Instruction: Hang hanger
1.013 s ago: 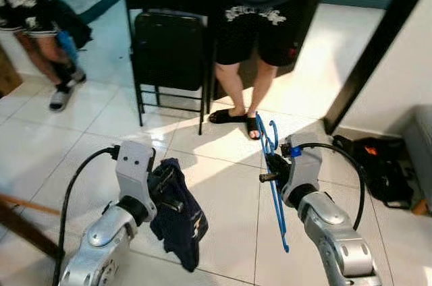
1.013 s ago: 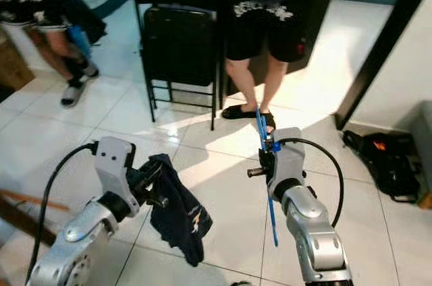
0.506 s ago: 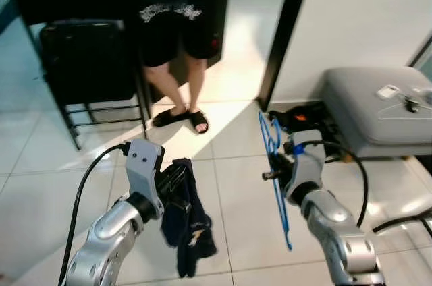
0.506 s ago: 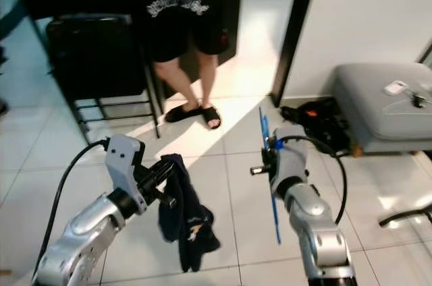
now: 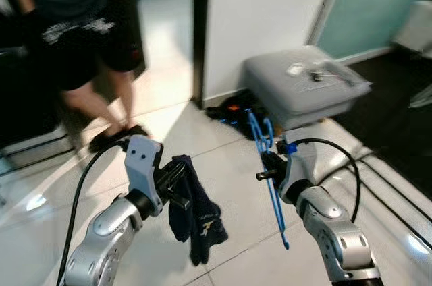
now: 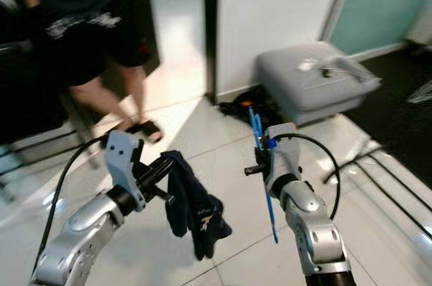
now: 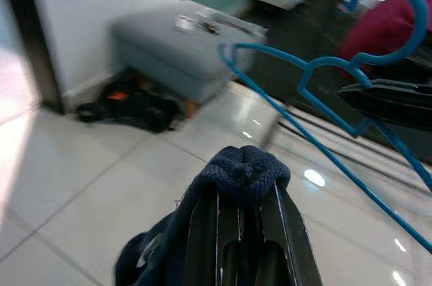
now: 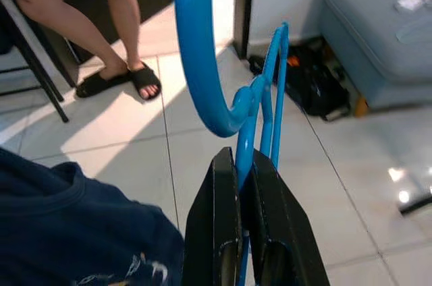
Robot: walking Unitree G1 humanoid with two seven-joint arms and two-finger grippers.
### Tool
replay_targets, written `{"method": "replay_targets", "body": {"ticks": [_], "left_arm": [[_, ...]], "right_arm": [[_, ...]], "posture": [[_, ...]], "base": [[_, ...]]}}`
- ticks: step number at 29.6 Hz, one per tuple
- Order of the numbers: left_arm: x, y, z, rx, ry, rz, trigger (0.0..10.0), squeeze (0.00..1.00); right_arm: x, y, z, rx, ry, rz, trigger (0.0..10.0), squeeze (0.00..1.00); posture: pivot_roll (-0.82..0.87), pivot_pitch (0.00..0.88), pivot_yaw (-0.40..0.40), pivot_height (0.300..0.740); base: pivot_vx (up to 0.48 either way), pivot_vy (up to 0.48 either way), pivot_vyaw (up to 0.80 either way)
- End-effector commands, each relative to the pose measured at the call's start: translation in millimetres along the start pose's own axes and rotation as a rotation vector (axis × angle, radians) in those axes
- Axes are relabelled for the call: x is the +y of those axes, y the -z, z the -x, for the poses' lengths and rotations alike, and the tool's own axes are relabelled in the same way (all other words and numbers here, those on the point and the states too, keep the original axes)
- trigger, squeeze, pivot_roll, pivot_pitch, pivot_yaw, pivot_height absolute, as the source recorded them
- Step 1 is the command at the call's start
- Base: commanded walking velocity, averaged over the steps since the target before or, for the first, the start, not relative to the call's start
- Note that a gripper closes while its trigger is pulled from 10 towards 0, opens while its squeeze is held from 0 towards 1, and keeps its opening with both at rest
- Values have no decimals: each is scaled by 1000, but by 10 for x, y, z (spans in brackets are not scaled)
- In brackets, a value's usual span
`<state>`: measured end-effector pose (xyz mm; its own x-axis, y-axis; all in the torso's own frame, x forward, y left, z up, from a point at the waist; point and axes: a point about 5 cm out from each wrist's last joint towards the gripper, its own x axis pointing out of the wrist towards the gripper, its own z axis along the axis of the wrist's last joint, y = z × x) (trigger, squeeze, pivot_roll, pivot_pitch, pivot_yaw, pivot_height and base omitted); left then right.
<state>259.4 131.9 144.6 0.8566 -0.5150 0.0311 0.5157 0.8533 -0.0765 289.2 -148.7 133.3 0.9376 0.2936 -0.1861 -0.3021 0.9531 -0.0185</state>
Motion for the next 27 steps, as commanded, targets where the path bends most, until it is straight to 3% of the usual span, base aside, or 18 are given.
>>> {"method": "replay_targets", "body": {"ticks": [1,9,10,11,12,13,15,18,19,20,21,23,24,26,27], "left_arm": [[-18,-2,-11,4,33,-15,10000,0],[-84,-38,-33,21,130,-90,10000,0],[-102,-98,-45,9,182,-197,10000,0],[-102,-98,-45,9,182,-197,10000,0],[-118,-157,-55,-2,230,-292,10000,0],[-118,-157,-55,-2,230,-292,10000,0],[-102,-297,-83,-23,294,-470,10000,0],[-83,-355,-95,-30,309,-531,10000,0],[-35,-495,-136,-51,319,-686,10000,0],[-35,-495,-136,-51,319,-686,10000,0],[5,-662,-189,-89,325,-889,10000,0],[5,-662,-189,-89,325,-889,10000,0],[22,-851,-244,-142,323,-1034,10000,0],[22,-851,-244,-142,323,-1034,10000,0],[12,-1086,-293,-228,299,-1085,10000,0]], "right_arm": [[11,41,-7,24,-22,1,10000,0],[15,22,-21,33,-74,-10,10000,0],[9,-4,-20,29,-94,-24,10000,0],[9,-4,-20,29,-94,-24,10000,0],[0,-34,-19,22,-111,-35,10000,0],[0,-34,-19,22,-111,-35,10000,0],[-44,-111,-9,-3,-138,-50,10000,0],[-65,-144,-3,-15,-147,-59,10000,0],[-113,-235,6,-53,-158,-91,10000,0],[-113,-235,6,-53,-158,-91,10000,0],[-154,-334,20,-96,-173,-121,10000,0],[-154,-334,20,-96,-173,-121,10000,0],[-181,-431,33,-139,-190,-147,10000,0],[-181,-431,33,-139,-190,-147,10000,0],[-174,-511,49,-165,-219,-158,10000,0]], "posture": [[-30,99,-5,740],[-36,98,-2,740],[-40,96,2,740],[-40,96,2,740],[-41,96,4,740],[-41,96,4,740],[-42,93,12,740],[-42,93,12,740],[-51,92,20,740],[-51,92,20,740],[-55,92,23,740],[-55,92,23,740],[-55,93,24,740],[-55,93,24,740],[-61,94,33,740]], "base": [[0,0,-788],[0,0,-788],[0,0,-788],[0,0,-788],[0,0,-788],[0,0,-788],[0,0,-788],[0,0,-788],[0,0,-788],[0,0,-788],[0,0,-788],[0,0,-788],[0,0,-788],[0,0,-788],[0,0,0]]}}
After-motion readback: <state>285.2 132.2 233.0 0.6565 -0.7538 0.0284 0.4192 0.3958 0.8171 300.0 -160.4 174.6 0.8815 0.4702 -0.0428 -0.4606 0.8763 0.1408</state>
